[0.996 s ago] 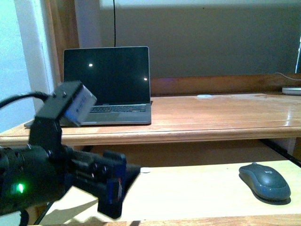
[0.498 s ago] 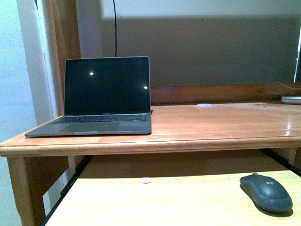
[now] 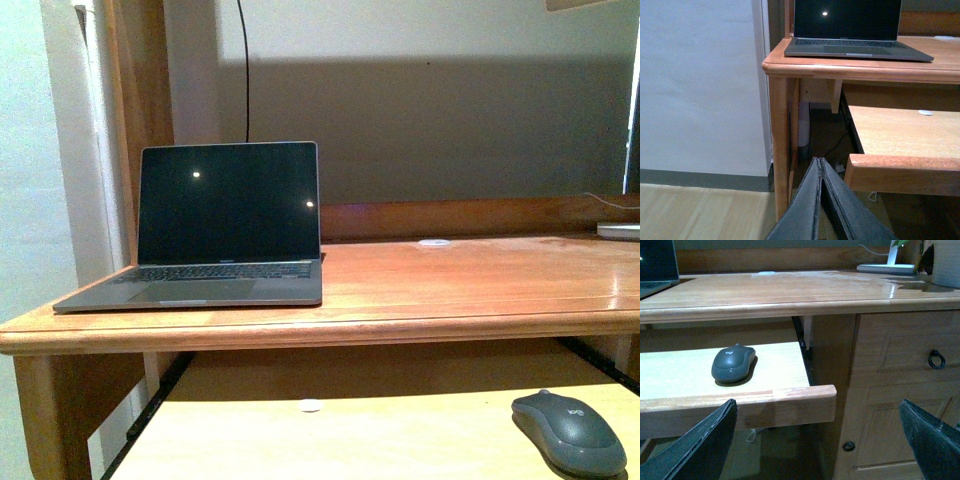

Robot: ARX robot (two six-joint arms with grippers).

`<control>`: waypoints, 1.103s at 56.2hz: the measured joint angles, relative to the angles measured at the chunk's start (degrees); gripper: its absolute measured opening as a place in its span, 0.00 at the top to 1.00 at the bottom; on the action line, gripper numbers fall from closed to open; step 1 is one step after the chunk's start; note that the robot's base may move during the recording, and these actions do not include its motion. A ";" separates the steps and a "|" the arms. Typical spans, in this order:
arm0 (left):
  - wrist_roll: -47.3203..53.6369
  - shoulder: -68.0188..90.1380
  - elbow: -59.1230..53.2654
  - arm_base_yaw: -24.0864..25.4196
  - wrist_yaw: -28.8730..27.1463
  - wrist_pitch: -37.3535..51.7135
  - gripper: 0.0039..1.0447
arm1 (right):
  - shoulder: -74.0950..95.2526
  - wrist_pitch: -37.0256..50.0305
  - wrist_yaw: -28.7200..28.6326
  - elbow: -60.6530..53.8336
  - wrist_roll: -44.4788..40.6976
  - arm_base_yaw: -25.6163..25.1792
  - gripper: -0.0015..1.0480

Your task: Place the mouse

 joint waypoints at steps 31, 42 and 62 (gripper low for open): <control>0.04 -1.09 -0.31 9.68 9.09 -1.01 0.98 | 41.75 26.62 1.90 13.11 5.68 16.76 0.07; 0.04 -1.09 -0.31 9.68 9.09 -1.01 0.98 | 55.74 34.53 8.31 18.12 2.93 23.37 0.07; 0.02 -1.09 -0.31 9.70 9.11 -1.01 0.69 | 76.24 34.51 15.82 30.14 -0.85 25.44 0.07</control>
